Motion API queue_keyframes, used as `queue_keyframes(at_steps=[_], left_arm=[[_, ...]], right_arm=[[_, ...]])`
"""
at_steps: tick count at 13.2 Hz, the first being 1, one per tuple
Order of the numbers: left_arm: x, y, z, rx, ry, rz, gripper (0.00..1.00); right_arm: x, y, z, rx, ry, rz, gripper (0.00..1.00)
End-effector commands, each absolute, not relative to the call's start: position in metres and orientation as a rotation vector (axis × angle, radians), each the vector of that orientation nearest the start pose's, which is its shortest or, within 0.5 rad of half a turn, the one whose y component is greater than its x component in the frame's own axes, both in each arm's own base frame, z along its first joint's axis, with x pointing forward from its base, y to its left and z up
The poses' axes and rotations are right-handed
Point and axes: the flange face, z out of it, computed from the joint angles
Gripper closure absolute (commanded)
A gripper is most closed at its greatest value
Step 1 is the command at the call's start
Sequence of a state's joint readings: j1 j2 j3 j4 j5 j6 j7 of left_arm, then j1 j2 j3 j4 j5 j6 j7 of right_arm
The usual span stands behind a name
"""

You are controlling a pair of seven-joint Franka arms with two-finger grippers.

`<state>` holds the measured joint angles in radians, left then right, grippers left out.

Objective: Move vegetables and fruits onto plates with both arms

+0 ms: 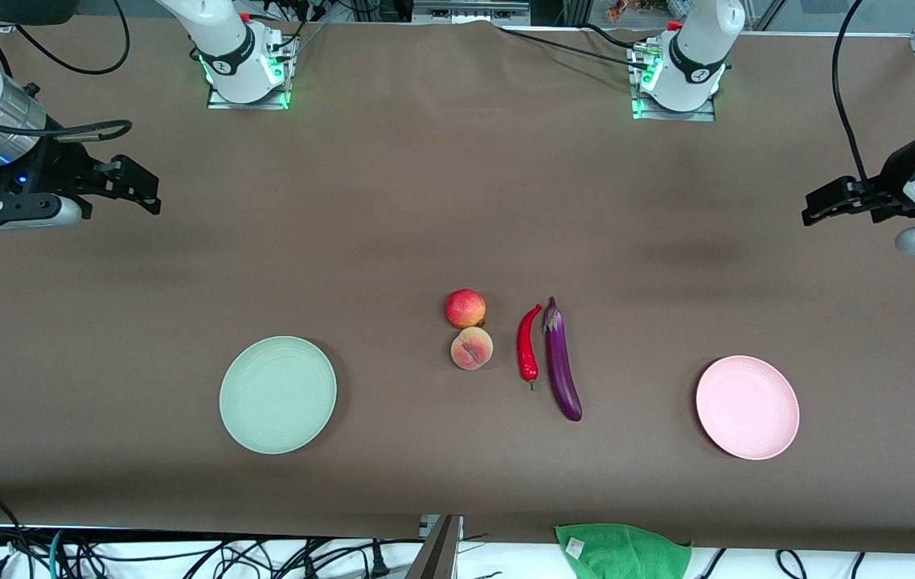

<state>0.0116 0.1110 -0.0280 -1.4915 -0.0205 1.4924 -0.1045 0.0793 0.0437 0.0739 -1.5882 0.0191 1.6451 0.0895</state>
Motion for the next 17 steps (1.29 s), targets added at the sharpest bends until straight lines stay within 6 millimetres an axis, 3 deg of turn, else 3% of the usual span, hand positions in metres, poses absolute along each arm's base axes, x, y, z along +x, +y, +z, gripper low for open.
queue_keyframes(at_steps=[1,17], left_arm=[[0.583,-0.013,0.598,-3.166,-0.125,0.159,0.0],[0.583,-0.011,0.598,-3.17,-0.127,0.157,0.0]], right_arm=[[0.567,0.094,0.601,-3.141,-0.097,-0.02,0.0],[0.572,0.1,0.569,-3.132,-0.095,0.004,0.0]])
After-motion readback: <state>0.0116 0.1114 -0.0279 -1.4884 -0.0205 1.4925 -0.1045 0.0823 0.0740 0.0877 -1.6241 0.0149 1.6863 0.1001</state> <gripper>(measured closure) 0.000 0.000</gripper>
